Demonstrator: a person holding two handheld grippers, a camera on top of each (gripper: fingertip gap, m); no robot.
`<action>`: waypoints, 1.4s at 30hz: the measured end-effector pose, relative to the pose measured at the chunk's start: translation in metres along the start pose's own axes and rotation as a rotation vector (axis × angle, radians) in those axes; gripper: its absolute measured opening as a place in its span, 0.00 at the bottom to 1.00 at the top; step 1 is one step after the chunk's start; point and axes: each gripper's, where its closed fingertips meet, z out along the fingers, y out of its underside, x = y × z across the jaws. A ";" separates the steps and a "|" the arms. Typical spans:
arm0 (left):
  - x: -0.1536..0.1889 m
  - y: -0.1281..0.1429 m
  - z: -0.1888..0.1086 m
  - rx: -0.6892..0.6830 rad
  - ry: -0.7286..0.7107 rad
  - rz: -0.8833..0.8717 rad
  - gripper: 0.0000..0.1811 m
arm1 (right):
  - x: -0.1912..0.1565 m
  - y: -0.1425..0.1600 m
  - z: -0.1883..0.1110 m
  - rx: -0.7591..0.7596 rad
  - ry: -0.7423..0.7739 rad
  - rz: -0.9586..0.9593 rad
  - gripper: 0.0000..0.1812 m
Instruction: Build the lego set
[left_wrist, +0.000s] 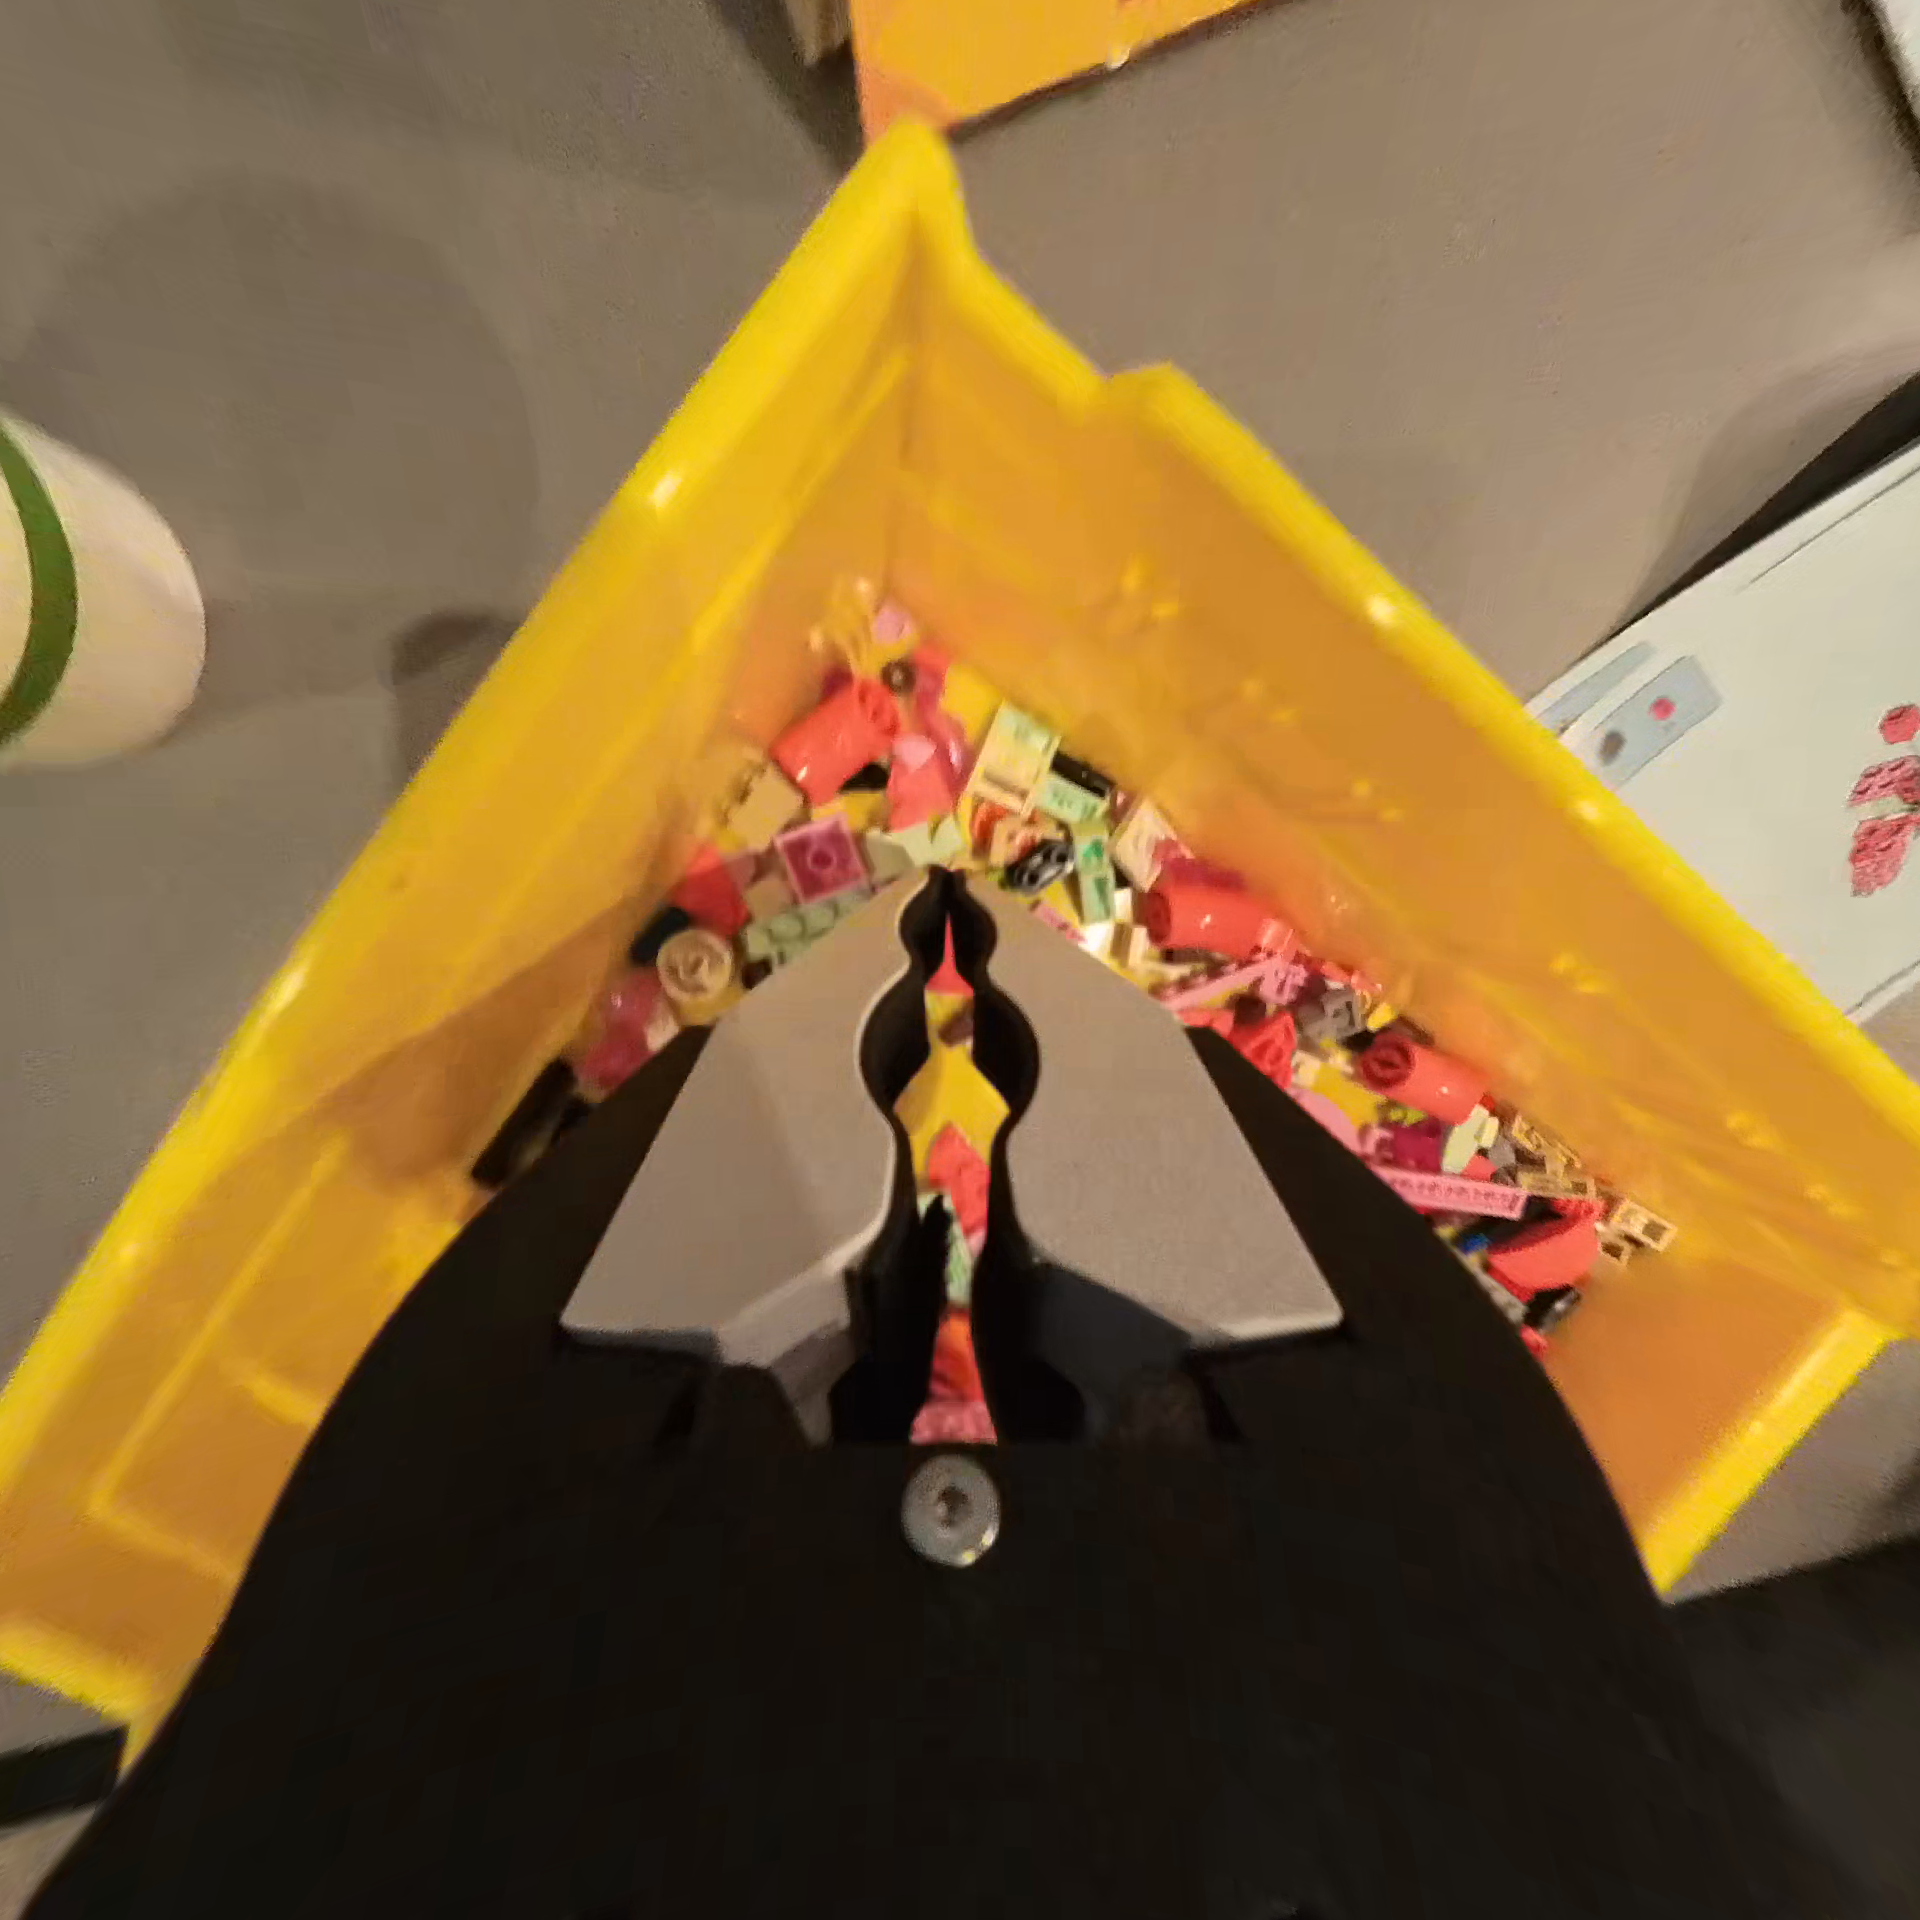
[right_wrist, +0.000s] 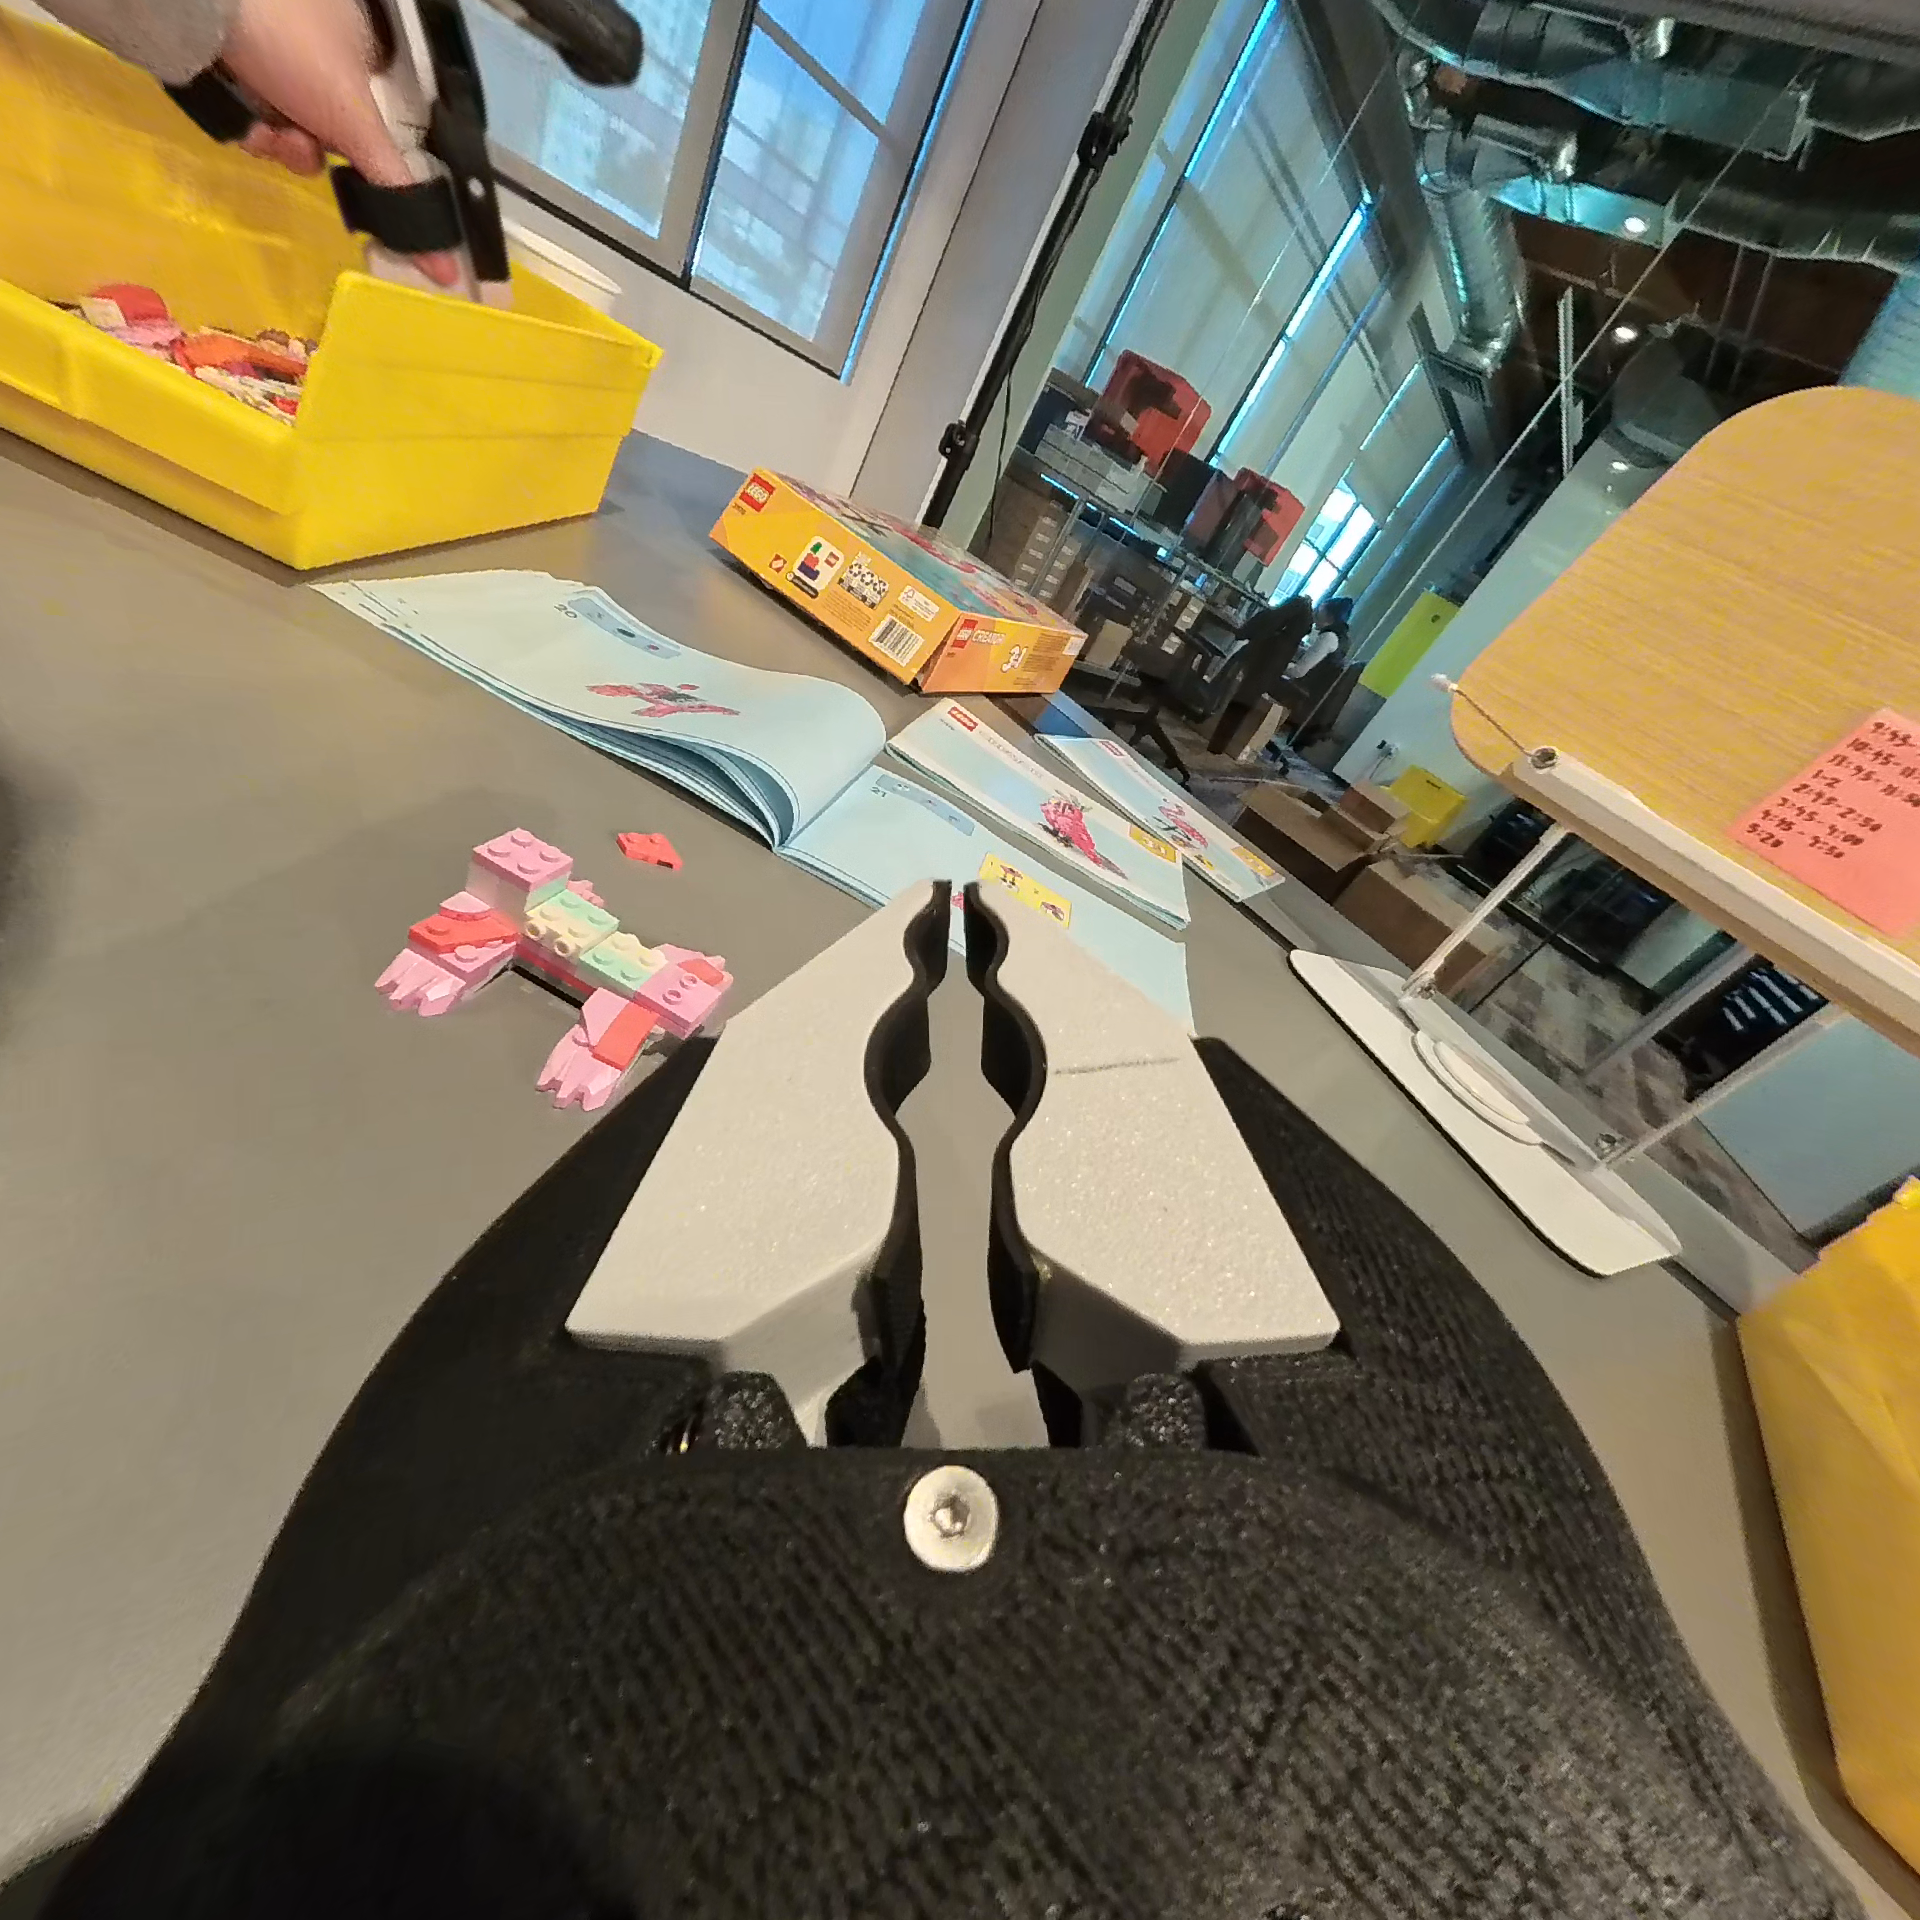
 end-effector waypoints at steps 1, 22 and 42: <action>0.001 -0.004 0.004 0.009 -0.011 0.028 0.00 | 0.001 0.001 -0.001 -0.003 0.000 -0.001 0.00; 0.019 0.043 0.007 -0.158 0.066 -0.005 0.00 | 0.005 0.010 -0.010 -0.024 -0.016 -0.009 0.00; 0.002 0.030 0.023 -0.214 -0.063 -0.070 0.14 | 0.005 0.016 -0.009 -0.047 -0.018 -0.022 0.00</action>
